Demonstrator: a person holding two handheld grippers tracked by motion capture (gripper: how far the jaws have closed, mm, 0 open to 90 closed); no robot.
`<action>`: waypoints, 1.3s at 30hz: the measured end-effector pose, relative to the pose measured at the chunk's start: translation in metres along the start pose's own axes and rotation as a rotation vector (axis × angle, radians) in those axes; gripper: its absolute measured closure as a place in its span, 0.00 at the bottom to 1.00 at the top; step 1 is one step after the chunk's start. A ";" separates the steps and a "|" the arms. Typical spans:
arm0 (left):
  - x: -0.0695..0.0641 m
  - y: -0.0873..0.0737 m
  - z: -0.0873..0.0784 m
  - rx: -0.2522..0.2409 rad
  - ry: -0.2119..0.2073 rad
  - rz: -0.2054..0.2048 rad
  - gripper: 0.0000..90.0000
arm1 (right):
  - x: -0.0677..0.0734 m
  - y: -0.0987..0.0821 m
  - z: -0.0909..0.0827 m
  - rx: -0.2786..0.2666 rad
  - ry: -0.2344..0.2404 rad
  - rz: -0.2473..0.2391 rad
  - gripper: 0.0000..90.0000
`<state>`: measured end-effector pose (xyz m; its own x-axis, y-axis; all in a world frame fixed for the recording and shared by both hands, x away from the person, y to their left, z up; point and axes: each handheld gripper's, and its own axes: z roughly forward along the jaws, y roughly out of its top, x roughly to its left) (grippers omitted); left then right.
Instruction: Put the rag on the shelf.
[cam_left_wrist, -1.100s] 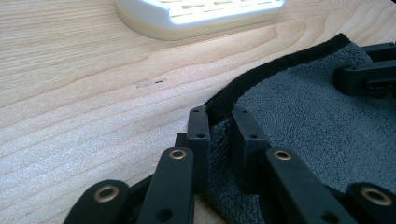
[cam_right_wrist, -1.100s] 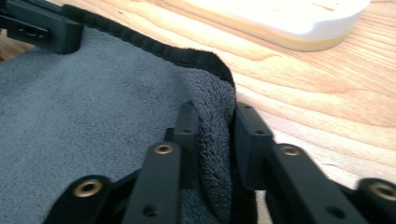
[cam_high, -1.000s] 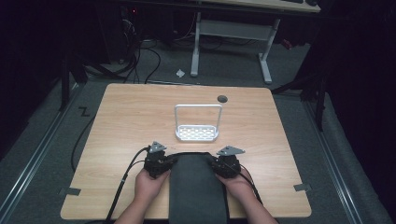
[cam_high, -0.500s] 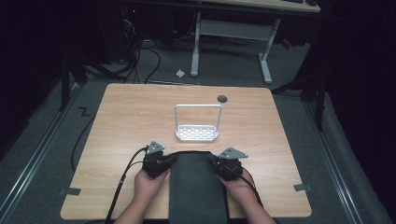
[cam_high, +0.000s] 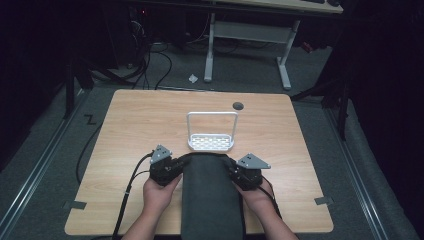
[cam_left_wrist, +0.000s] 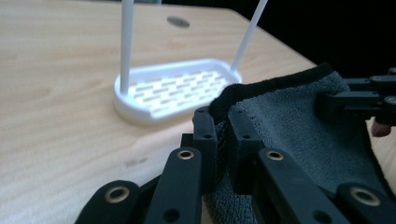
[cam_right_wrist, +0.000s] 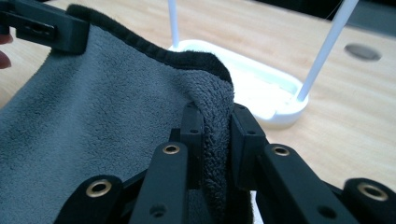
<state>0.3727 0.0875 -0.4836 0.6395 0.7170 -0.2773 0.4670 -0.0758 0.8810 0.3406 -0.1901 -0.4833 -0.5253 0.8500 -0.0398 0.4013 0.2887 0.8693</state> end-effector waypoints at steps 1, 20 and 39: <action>-0.002 0.005 -0.002 -0.013 0.000 0.007 0.93 | -0.001 0.003 -0.002 -0.010 -0.002 0.003 0.87; -0.016 0.056 -0.020 -0.131 0.000 0.077 0.93 | -0.009 0.052 -0.027 -0.143 -0.032 -0.024 0.87; -0.027 0.108 -0.041 -0.241 0.004 0.137 0.94 | -0.013 0.100 -0.052 -0.256 -0.054 -0.054 0.87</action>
<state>0.3808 0.0881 -0.3657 0.6840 0.7144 -0.1477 0.2172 -0.0061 0.9761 0.3488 -0.1953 -0.3699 -0.4972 0.8607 -0.1095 0.1674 0.2190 0.9613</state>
